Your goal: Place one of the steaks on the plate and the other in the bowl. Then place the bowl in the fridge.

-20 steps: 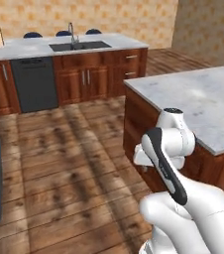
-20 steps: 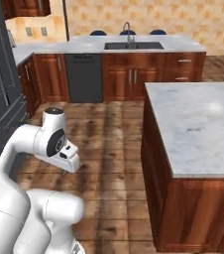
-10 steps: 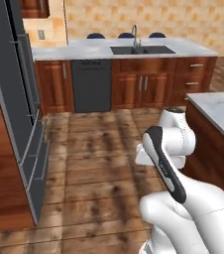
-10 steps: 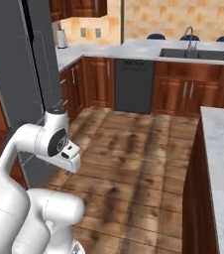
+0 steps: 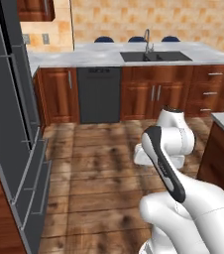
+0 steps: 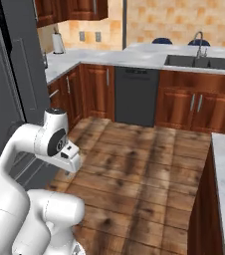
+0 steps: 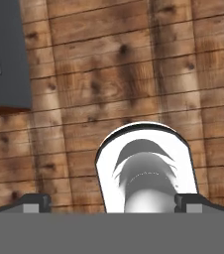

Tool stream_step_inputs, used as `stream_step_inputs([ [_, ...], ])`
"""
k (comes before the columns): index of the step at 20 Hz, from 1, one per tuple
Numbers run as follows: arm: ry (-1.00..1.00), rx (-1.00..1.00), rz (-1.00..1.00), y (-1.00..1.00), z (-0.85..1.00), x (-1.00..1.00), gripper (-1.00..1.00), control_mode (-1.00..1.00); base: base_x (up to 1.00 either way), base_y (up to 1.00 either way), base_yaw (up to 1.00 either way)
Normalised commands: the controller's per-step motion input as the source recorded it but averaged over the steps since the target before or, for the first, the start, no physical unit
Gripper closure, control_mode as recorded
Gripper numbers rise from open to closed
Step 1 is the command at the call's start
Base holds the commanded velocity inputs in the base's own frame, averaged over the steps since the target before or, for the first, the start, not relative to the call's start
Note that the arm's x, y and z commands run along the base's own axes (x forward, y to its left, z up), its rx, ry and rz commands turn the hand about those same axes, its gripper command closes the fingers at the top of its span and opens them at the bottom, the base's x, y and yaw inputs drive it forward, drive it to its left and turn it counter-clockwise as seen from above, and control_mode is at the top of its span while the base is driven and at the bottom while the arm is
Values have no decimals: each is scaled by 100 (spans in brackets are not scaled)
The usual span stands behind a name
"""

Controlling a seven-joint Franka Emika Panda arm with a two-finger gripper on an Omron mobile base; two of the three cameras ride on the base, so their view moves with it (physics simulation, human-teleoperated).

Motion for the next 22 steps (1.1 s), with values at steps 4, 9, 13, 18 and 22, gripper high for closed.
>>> stream_step_inputs([
  [4, 0, 0, 0, 0, 0, 0, -100, 100, 95, 0, 41],
  [9, 0, 0, 0, 0, 0, 0, -100, 100, 98, -40, 63],
  [13, 0, 0, 0, 0, 0, 0, -100, 100, 75, -70, 71],
  [18, 0, 0, 0, 0, 0, 0, -100, 100, 29, -58, 77],
  [22, 0, 0, 0, 0, 0, 0, -100, 100, 26, -49, 74],
])
